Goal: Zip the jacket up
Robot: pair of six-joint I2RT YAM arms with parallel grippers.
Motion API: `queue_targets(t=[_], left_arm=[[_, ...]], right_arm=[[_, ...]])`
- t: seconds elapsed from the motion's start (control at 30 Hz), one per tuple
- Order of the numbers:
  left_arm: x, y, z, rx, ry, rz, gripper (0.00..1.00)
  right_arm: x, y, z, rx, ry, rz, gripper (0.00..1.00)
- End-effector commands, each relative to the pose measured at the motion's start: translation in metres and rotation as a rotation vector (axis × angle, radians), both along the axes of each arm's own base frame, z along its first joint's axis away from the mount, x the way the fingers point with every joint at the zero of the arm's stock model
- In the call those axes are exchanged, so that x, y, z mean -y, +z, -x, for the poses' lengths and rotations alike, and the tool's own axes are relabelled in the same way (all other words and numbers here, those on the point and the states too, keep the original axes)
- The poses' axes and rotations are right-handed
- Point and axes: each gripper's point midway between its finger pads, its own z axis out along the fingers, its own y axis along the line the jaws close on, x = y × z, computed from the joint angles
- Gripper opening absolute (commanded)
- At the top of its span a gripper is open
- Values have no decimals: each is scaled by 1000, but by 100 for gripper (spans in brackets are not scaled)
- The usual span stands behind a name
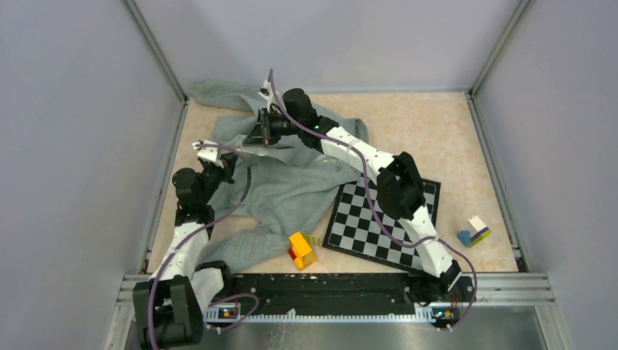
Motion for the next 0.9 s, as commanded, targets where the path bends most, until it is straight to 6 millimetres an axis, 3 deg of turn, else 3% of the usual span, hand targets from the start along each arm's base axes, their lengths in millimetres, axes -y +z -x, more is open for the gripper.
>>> queue_targets(t=[0.0, 0.2, 0.5, 0.87], left_arm=[[6, 21, 4, 87, -31, -8, 0], [5, 22, 4, 93, -28, -8, 0], [-1, 16, 0, 73, 14, 6, 0], [5, 16, 3, 76, -22, 16, 0]], right_arm=[[-10, 34, 5, 53, 22, -74, 0], [-11, 30, 2, 50, 15, -62, 0], [3, 52, 13, 76, 22, -76, 0], [2, 57, 14, 82, 27, -78, 0]])
